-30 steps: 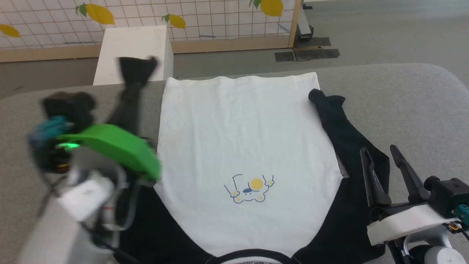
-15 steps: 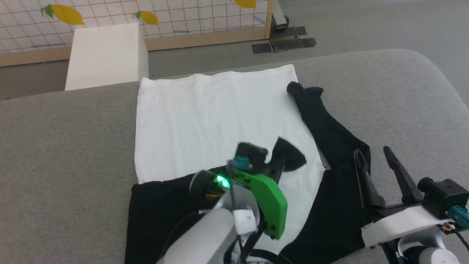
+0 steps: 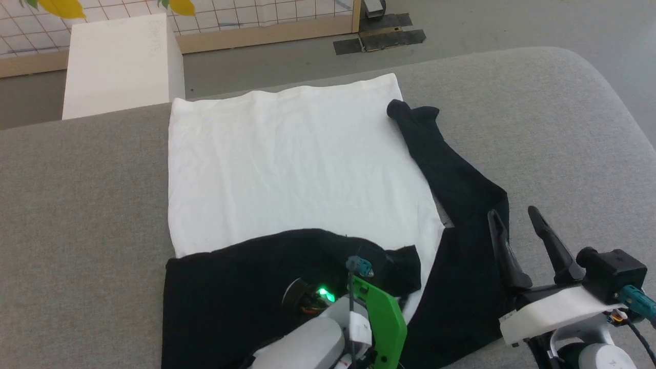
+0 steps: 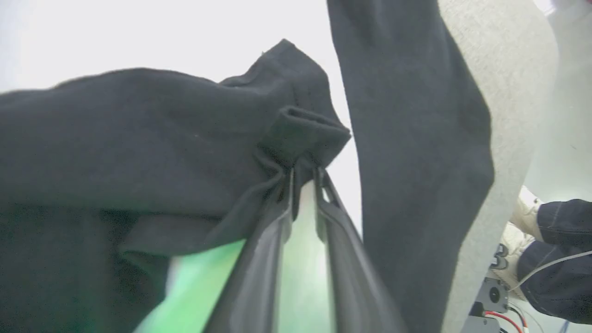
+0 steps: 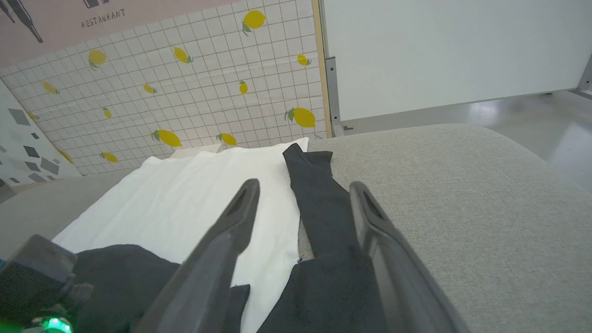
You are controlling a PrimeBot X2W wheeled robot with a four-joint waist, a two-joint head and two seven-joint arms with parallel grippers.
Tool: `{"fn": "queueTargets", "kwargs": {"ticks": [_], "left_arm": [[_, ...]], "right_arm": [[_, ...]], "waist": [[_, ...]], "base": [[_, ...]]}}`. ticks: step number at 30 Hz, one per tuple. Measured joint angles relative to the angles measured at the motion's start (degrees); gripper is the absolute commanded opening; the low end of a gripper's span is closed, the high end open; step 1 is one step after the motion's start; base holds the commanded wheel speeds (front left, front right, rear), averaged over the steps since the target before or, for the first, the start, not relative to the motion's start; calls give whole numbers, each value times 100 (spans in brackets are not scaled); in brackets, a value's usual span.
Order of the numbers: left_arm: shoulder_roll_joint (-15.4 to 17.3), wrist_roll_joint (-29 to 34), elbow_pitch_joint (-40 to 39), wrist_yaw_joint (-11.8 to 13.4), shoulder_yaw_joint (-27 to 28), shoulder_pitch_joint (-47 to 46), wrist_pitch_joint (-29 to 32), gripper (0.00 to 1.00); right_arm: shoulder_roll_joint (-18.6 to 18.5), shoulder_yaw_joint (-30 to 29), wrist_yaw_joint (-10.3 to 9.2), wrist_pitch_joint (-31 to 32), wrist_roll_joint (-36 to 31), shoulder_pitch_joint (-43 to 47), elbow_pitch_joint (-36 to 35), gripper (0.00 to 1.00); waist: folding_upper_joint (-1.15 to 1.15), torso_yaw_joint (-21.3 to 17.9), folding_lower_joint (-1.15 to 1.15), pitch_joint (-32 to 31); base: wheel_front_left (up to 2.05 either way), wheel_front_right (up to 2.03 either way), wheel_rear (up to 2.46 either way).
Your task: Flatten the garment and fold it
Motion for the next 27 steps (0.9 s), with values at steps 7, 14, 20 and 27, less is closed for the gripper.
{"fn": "queueTargets", "kwargs": {"ticks": [7,14,20,27], "left_arm": [[-5,-497,-467,93,645,-23,-1347,100],[865,-448,-1109,693,1774,187,-2644,100],[1381,102,-1997,1099,2995,784,-2807,100],[1187,926,-2635,993,4158,1412,-2807,100]], "right_arm": [[-123,-186,0,78,-82,-208,124,100],[-570,-330,0,388,-231,-1109,767,100],[-982,-407,0,688,-207,-2044,1826,100],[-1293,-370,0,1143,-29,-2866,3015,100]], "waist": [[0,188,0,52],[0,410,0,158],[0,621,0,385],[0,893,0,771]], "base": [[0,0,0],[0,0,0],[0,0,0],[0,0,0]]}}
